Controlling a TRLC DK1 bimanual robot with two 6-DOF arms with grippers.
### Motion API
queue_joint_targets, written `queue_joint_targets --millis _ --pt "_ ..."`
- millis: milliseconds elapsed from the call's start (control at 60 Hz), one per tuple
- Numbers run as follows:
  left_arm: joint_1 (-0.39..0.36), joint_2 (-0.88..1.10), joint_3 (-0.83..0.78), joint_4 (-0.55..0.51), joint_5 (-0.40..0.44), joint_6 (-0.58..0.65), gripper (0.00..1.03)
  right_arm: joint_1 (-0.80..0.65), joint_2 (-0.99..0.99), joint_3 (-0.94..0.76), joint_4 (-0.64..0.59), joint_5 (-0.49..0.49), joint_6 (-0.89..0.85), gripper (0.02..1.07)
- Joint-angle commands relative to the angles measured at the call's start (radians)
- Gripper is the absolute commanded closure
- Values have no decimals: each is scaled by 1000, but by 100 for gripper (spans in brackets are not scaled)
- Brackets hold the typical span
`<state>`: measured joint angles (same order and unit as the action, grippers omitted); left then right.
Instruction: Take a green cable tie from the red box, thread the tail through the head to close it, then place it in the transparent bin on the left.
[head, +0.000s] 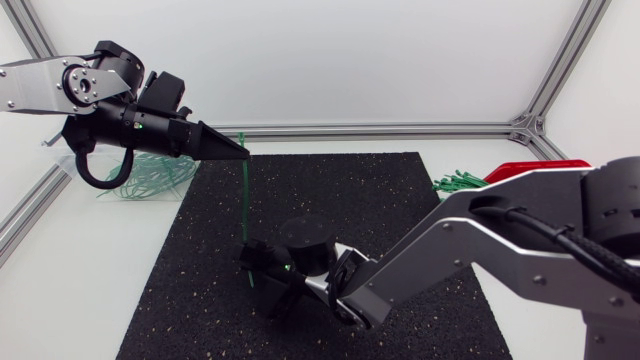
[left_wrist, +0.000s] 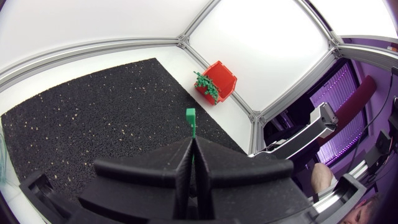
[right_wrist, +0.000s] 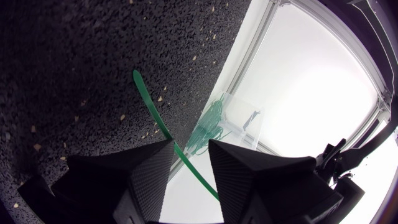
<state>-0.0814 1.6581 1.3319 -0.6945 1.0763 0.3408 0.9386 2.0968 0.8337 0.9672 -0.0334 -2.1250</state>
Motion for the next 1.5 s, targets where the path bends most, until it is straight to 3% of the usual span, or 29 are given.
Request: queue_joint_targets --millis 0,250,383,500,633,800,967,1117,1183,1483 --pt "-3 15 30 -20 13 18 100 -11 -11 -13 -4 -5 -33 63" --pt "-8 3 33 -34 13 17 100 -40 -46 -18 -18 -40 -46 58" --pt "-15 5 30 -34 13 17 100 -52 -77 -35 -25 -109 -49 54" --pt "-23 3 33 -37 13 17 100 -64 -86 -22 -33 -138 -52 40" --pt "-26 3 33 -40 11 17 100 -77 -83 5 -59 -134 -59 31" --pt "-21 -4 27 -42 11 17 100 -112 -35 119 -139 -43 -56 30" --pt "-23 -15 26 -45 11 17 100 -106 -49 133 -108 -42 112 30" --pt "-38 -21 30 -46 11 12 100 -110 -72 74 16 -103 183 20" --pt "-46 -26 24 -46 11 10 100 -115 -72 56 44 -115 183 14" --pt "-75 -64 20 -76 5 -11 100 -115 -67 -2 50 -131 99 11"
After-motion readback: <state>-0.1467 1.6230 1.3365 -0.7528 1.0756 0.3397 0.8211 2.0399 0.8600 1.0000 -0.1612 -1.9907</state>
